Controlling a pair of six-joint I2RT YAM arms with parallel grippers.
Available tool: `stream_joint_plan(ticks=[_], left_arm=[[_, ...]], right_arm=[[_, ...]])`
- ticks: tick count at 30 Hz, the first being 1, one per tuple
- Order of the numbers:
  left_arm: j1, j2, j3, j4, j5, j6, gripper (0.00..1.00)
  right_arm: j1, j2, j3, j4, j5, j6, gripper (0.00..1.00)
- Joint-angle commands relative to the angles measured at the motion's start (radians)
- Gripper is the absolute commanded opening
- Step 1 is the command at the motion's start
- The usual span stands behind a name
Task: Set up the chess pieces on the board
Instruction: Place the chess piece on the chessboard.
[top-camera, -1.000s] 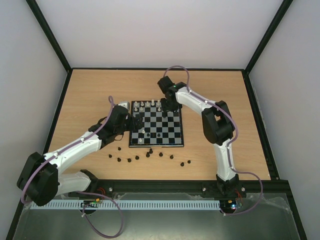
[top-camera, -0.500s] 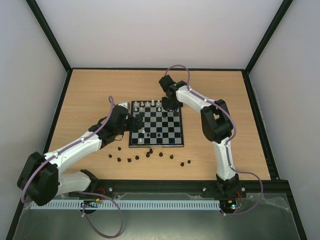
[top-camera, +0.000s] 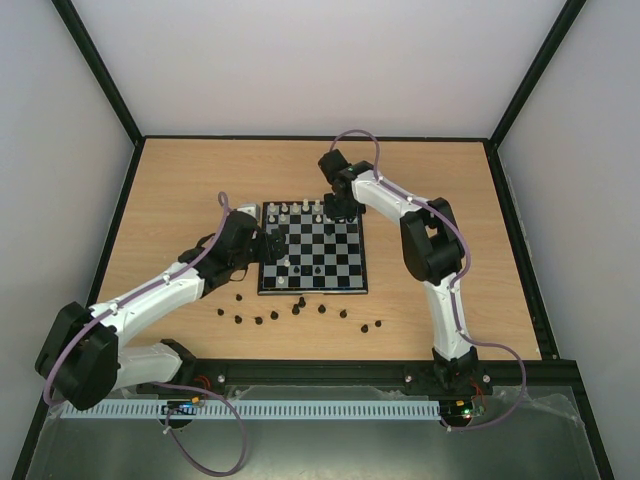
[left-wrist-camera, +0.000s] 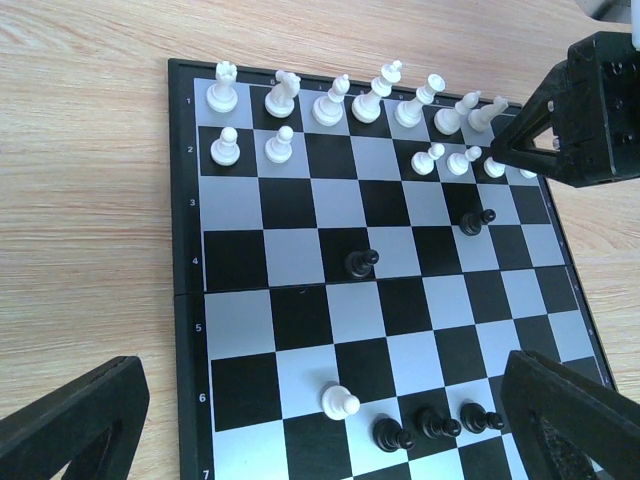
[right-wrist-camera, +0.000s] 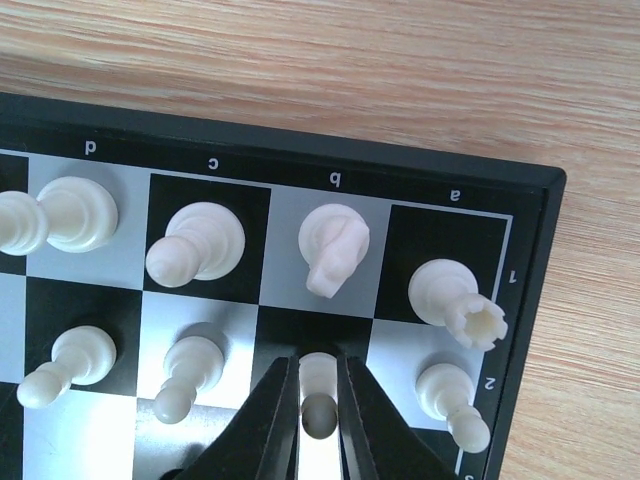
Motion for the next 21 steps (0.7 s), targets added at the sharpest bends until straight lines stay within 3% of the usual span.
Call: stream_joint_plan(ticks=[1,5,11,21], left_arm=[[0.0,0.008,0.01,0.008,-0.005,0.013,0.99],[-0.001,0.011,0.011,0.008,-0.006,0.012,0.99],[-0.001,0.023,0.013,0.003,-0.013,0.014,1.0],[-0.001,0.145,0.05,-0.025,-0.026,0.026,0.98]], right_arm=[[-0.005,0.018,0.018,-0.041,-0.007,-0.011,0.13],[-0.006,0.009,0.012,-0.036,-0.009,-0.009,0.23],[-0.006,-0.053,-0.019,-0.012,-0.044,-0.007,0.27],[0.05,-0.345,-0.2,0.053,-0.084,0.035,0.34]])
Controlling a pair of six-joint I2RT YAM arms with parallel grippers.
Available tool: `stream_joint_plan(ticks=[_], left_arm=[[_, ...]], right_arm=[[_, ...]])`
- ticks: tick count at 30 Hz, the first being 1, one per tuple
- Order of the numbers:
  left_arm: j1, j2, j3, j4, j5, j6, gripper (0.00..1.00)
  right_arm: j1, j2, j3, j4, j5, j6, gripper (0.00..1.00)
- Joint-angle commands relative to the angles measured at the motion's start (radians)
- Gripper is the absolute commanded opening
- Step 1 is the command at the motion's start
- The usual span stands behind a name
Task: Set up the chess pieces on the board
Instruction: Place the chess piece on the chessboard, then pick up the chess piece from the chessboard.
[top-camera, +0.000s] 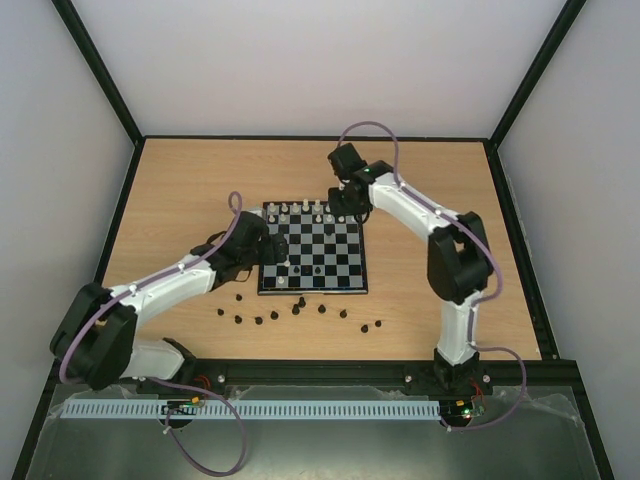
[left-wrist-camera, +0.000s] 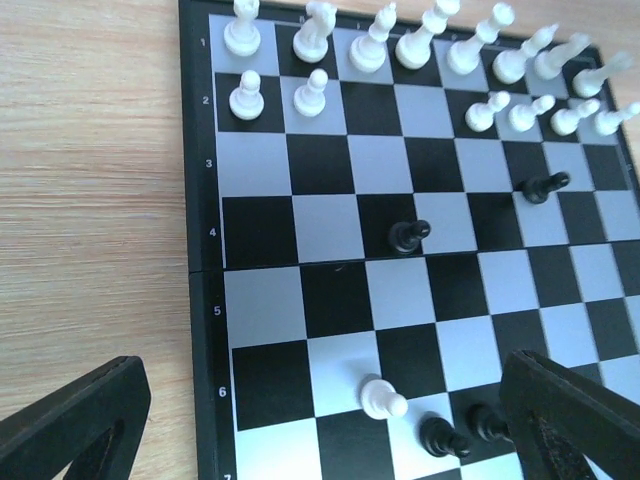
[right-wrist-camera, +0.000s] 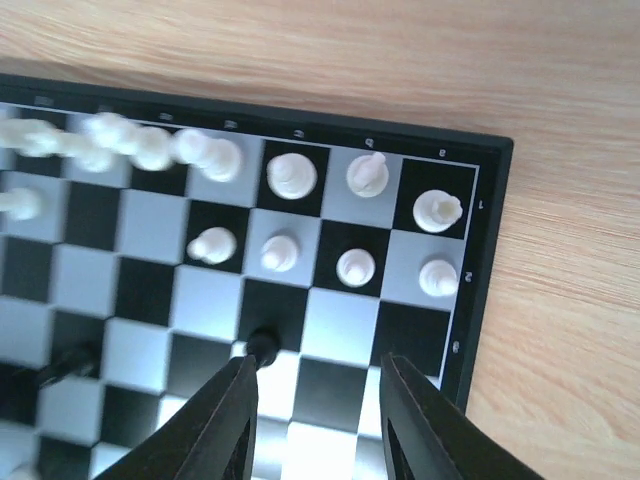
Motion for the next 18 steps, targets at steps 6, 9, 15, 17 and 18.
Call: stream_joint_plan(ticks=[6,9,15,17,18], left_arm=[[-0.002,0.124,0.113,-0.092,-0.007,0.026,0.8],[-0.003,0.161,0.146,-0.132,-0.014,0.03,0.73],[-0.042,0.228,0.206,-0.192,-0.033,0.021,0.55],[-0.061,0.259,0.229,-0.212,-0.041,0.02,0.5],[-0.068,0.273,0.239,-0.217,-0.041,0.021,0.49]], right_arm=[[0.09,-0.362,-0.281,0.06,-0.018,0.045,0.36],[0.101,-0.448,-0.37,0.078,-0.021,0.047,0.36],[0.102,-0.533,-0.471,0.099,-0.023,0.034,0.37],[0.102,-0.545,-0.486,0.107,-0.03,0.03,0.38],[0.102,-0.548,-0.489,0.109,-0.031,0.027,0.38]])
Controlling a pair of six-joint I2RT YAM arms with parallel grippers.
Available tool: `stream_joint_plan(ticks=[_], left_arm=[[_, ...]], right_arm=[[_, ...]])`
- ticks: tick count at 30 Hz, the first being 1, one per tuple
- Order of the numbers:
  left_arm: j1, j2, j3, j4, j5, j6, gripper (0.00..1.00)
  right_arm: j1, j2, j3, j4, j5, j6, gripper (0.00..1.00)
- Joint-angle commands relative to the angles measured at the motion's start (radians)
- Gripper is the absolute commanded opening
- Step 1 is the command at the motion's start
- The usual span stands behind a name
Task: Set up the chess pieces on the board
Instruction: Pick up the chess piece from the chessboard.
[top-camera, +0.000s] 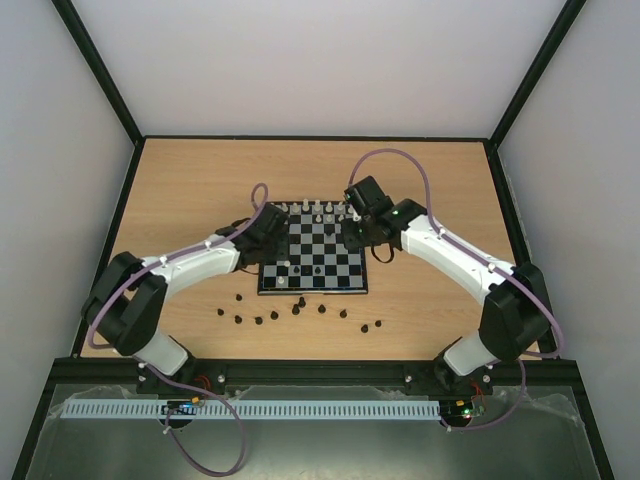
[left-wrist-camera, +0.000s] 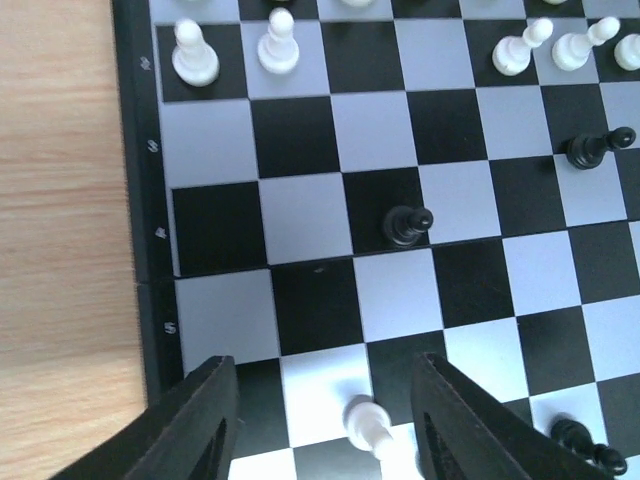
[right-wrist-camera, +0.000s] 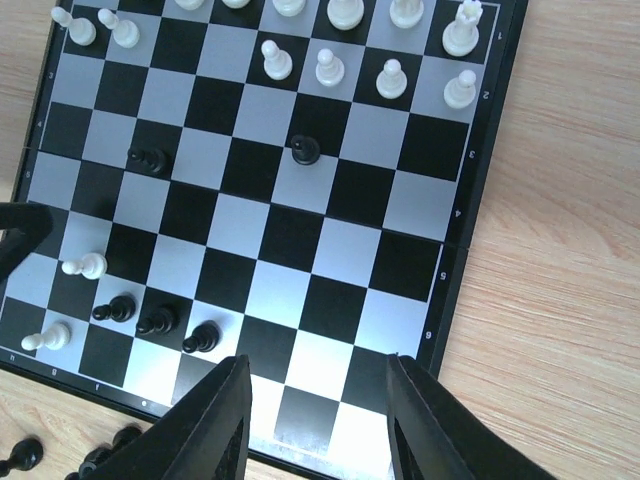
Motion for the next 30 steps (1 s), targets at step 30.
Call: stream_joint_plan(ticks=[30], left_arm=[[-0.056,0.113,0.077,-0.134,0.025,0.026,0.52]], right_arm=[[0.0,-0.046,-0.072,0.045,-0.034,-0.02,0.38]])
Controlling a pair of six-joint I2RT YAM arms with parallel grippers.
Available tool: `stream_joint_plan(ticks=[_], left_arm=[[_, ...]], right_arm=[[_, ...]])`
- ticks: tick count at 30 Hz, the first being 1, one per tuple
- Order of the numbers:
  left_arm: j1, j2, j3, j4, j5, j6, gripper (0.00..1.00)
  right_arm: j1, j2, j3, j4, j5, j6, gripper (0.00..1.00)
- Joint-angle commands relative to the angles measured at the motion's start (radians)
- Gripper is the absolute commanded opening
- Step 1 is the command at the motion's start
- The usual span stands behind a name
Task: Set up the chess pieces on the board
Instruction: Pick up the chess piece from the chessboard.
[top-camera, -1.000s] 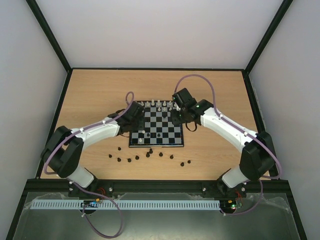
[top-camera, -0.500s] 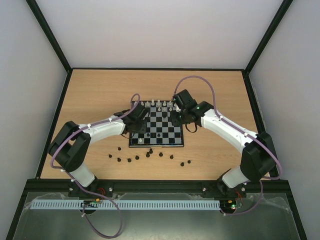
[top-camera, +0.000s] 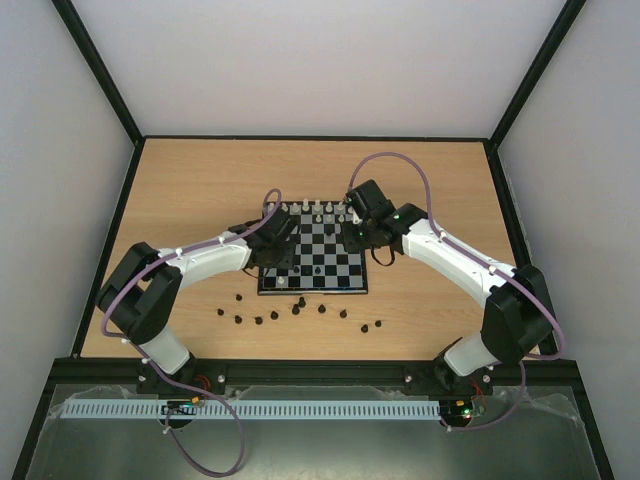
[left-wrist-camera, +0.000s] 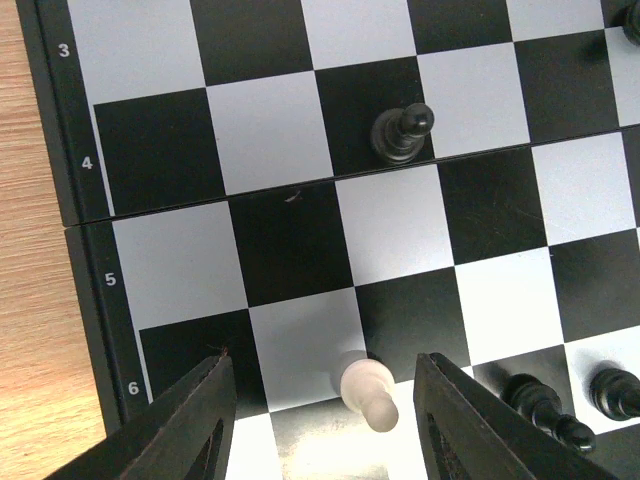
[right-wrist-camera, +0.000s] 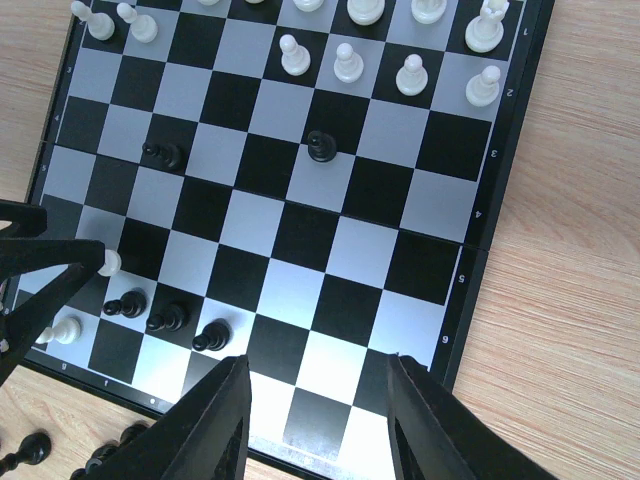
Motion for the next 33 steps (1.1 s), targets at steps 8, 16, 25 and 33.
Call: stream_joint_plan(ticks=[8,16,25,33], left_arm=[[-0.027,0.034,-0.001,-0.023,0.017,0.0,0.42],[-0.027,0.039,0.0,-0.017,0.007,-0.003,0.3],[-0.027,0.04,0.031,-0.029,-0.001,-0.002,0.15],[-0.027,0.031,0.04,-0.038,-0.014,-0.005,0.08]], right_arm=[[0.0,-0.022,-0.027,-0.004,-0.002,-0.013,0.38],[0.0,-0.024,-0.029,-0.002,-0.003,-0.013,0.38],[0.0,-0.026,-0.036,0.002,-0.004,-0.012,0.38],[0.0,-0.021,-0.037,0.005,-0.008,-0.014,0.38]])
